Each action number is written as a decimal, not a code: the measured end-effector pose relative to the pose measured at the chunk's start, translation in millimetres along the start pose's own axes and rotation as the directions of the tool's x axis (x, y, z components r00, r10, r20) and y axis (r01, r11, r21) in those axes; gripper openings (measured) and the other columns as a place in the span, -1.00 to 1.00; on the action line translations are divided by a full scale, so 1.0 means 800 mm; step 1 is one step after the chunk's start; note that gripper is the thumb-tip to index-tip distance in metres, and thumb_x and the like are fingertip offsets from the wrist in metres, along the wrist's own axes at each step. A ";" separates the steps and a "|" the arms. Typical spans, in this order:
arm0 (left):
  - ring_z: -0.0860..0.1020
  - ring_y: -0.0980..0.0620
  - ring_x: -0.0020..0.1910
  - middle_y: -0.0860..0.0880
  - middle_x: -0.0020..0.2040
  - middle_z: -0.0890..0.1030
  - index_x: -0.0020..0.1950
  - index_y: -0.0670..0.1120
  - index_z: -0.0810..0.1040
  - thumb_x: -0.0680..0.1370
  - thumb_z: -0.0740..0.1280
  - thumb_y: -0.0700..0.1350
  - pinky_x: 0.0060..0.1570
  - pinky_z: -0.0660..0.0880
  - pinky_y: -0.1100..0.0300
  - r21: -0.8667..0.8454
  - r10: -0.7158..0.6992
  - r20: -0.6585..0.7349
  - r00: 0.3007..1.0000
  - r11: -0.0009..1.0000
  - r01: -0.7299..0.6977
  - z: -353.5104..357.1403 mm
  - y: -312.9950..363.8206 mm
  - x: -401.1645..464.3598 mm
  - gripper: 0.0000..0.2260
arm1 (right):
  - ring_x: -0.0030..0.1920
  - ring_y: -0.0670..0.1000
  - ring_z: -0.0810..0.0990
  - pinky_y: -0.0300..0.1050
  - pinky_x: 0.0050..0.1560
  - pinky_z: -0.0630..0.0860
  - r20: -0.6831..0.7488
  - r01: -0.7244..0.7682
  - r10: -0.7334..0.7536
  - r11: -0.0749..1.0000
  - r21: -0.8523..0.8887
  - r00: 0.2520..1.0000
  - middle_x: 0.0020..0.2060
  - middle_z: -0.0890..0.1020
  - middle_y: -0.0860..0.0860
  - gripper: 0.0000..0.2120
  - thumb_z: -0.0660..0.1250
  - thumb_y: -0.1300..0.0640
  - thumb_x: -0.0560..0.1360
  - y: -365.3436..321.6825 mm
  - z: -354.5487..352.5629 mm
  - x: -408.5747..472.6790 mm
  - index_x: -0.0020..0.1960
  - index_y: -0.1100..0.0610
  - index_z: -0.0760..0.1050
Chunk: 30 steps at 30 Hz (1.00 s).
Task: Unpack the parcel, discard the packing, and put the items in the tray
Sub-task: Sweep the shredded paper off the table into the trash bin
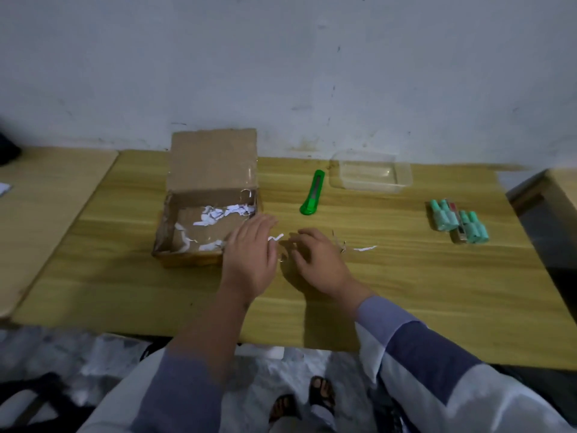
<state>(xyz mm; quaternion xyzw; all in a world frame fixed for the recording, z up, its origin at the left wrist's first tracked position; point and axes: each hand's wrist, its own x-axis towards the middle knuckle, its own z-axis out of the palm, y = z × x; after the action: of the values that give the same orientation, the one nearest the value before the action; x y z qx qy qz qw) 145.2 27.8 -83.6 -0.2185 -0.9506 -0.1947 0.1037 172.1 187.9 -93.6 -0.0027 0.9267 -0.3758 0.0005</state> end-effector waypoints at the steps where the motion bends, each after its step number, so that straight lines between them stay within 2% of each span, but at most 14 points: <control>1: 0.42 -0.07 0.37 -0.09 0.32 0.51 0.33 -0.14 0.45 0.58 0.08 -0.07 0.36 0.30 -0.06 0.041 -0.029 -0.025 0.999 0.999 0.030 0.000 -0.013 -0.007 -0.62 | 0.25 0.13 0.49 -0.18 0.29 0.32 0.021 -0.010 0.008 0.998 0.066 1.000 0.22 0.53 0.15 -0.69 0.33 0.13 0.48 -0.011 0.005 0.005 0.21 0.17 0.53; 5: 0.38 -0.09 0.41 -0.10 0.33 0.52 0.34 -0.16 0.47 0.64 -0.08 0.07 0.38 0.19 -0.18 0.127 -0.127 -0.015 0.992 0.984 0.128 0.009 -0.042 -0.030 -0.51 | 0.41 0.05 0.35 -0.15 0.41 0.23 0.170 -0.136 0.104 0.973 0.188 0.980 0.41 0.38 0.08 -0.36 0.38 -0.05 0.46 -0.040 0.028 0.019 0.44 0.15 0.28; 7: 0.40 -0.07 0.39 -0.07 0.30 0.55 0.31 -0.15 0.50 0.65 -0.12 0.07 0.37 0.19 -0.14 0.113 -0.130 -0.029 0.991 0.985 0.132 0.012 -0.045 -0.031 -0.48 | 0.42 0.04 0.33 -0.14 0.41 0.22 0.242 -0.205 0.153 0.956 0.208 0.958 0.42 0.37 0.06 -0.33 0.37 -0.04 0.47 -0.040 0.037 0.025 0.47 0.15 0.22; 8: 0.41 -0.06 0.38 -0.06 0.28 0.57 0.29 -0.14 0.52 0.65 -0.10 0.06 0.35 0.19 -0.11 0.105 -0.130 -0.045 0.991 0.985 0.134 0.014 -0.046 -0.030 -0.50 | 0.34 0.04 0.41 -0.13 0.36 0.29 0.239 -0.229 0.174 0.946 0.229 0.955 0.33 0.47 0.08 -0.40 0.37 0.00 0.48 -0.037 0.040 0.029 0.44 0.16 0.29; 10: 0.45 -0.05 0.36 -0.05 0.24 0.60 0.25 -0.13 0.56 0.64 -0.02 0.01 0.32 0.21 -0.07 0.099 -0.120 -0.077 0.990 0.987 0.127 0.017 -0.049 -0.029 -0.57 | -0.02 0.02 0.58 -0.13 0.08 0.46 0.156 -0.242 0.201 0.917 0.318 0.967 -0.08 0.66 0.04 -0.71 0.38 0.12 0.48 -0.034 0.045 0.031 0.17 0.18 0.55; 11: 0.46 -0.04 0.35 -0.04 0.23 0.61 0.23 -0.13 0.57 0.64 0.01 -0.01 0.31 0.23 -0.07 0.106 -0.113 -0.087 0.990 0.987 0.121 0.019 -0.050 -0.029 -0.60 | -0.20 -0.02 0.57 -0.13 -0.07 0.48 0.111 -0.248 0.222 0.896 0.368 0.969 -0.27 0.64 -0.01 -0.89 0.39 0.17 0.47 -0.034 0.047 0.029 -0.03 0.16 0.61; 12: 0.46 -0.04 0.35 -0.04 0.22 0.61 0.23 -0.13 0.57 0.63 0.02 -0.03 0.31 0.24 -0.07 0.118 -0.108 -0.088 0.990 0.986 0.118 0.020 -0.052 -0.029 -0.61 | -0.32 -0.06 0.54 -0.12 -0.16 0.48 0.088 -0.253 0.238 0.867 0.429 0.967 -0.39 0.60 -0.05 -0.94 0.41 0.21 0.45 -0.035 0.047 0.028 -0.20 0.11 0.59; 13: 0.45 -0.04 0.35 -0.03 0.22 0.61 0.23 -0.12 0.57 0.63 0.02 -0.02 0.32 0.24 -0.07 0.131 -0.109 -0.082 0.991 0.984 0.119 0.021 -0.053 -0.029 -0.60 | -0.40 -0.10 0.53 -0.10 -0.20 0.49 0.081 -0.271 0.265 0.834 0.481 0.961 -0.43 0.58 -0.04 -0.84 0.42 0.26 0.43 -0.035 0.047 0.027 -0.28 0.07 0.56; 15: 0.40 -0.02 0.39 -0.03 0.26 0.59 0.27 -0.11 0.53 0.62 -0.04 0.01 0.36 0.20 -0.07 0.147 -0.140 -0.037 0.989 0.979 0.144 0.019 -0.051 -0.027 -0.55 | -0.44 -0.10 0.54 -0.04 -0.20 0.54 0.087 -0.311 0.313 0.793 0.524 0.946 -0.43 0.59 0.02 -0.80 0.44 0.29 0.41 -0.034 0.044 0.024 -0.32 0.06 0.55; 17: 0.31 0.02 0.45 0.00 0.33 0.52 0.34 -0.08 0.47 0.59 -0.14 0.07 0.41 0.10 -0.05 0.150 -0.191 0.028 0.981 0.971 0.185 0.016 -0.048 -0.025 -0.48 | -0.35 -0.01 0.55 -0.02 -0.16 0.54 0.029 -0.319 0.344 0.832 0.453 0.939 -0.39 0.61 0.06 -0.84 0.45 0.26 0.40 -0.025 0.035 0.022 -0.31 0.07 0.58; 20: 0.19 0.06 0.50 0.04 0.39 0.45 0.39 -0.05 0.40 0.55 -0.24 0.10 0.44 -0.01 -0.02 0.144 -0.217 0.067 0.974 0.968 0.206 0.013 -0.046 -0.025 -0.40 | -0.25 0.00 0.57 -0.24 -0.26 0.45 -0.111 -0.325 0.366 0.904 0.278 0.924 -0.29 0.66 0.07 -0.97 0.43 0.24 0.41 0.000 0.011 0.014 -0.19 0.18 0.64; 22: 0.16 0.06 0.51 0.05 0.40 0.43 0.41 -0.04 0.37 0.56 -0.23 0.09 0.45 -0.04 -0.01 0.139 -0.230 0.082 0.970 0.966 0.217 0.012 -0.045 -0.025 -0.42 | -0.20 0.05 0.59 -0.24 -0.30 0.36 -0.178 -0.325 0.349 0.934 0.150 0.920 -0.20 0.69 0.14 -0.92 0.37 0.27 0.45 0.019 -0.006 0.007 -0.11 0.24 0.64; 26: 0.16 0.06 0.51 0.06 0.40 0.43 0.40 -0.03 0.37 0.58 -0.17 0.05 0.44 -0.05 0.01 0.141 -0.250 0.093 0.964 0.961 0.236 0.012 -0.043 -0.026 -0.48 | 0.03 0.16 0.60 -0.11 -0.01 0.46 -0.203 -0.369 0.350 0.927 -0.068 0.915 -0.01 0.65 0.13 -0.82 0.34 0.22 0.45 0.037 -0.019 -0.004 0.04 0.14 0.62; 30: 0.17 0.06 0.50 0.05 0.39 0.44 0.38 -0.03 0.39 0.56 -0.22 0.07 0.44 -0.03 0.00 0.132 -0.245 0.087 0.965 0.964 0.233 0.013 -0.043 -0.026 -0.44 | 0.28 0.14 0.36 0.01 0.28 0.24 -0.121 -0.230 0.200 0.912 -0.341 0.972 0.22 0.50 0.01 -0.61 0.30 0.16 0.41 0.022 -0.008 -0.017 0.23 -0.02 0.51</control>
<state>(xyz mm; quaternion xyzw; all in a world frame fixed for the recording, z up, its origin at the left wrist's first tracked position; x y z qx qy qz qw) 146.4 -4.3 -110.0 -0.1051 -0.9841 -0.1367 0.0433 185.6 205.0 -101.3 0.1148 0.9728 -0.2012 0.0027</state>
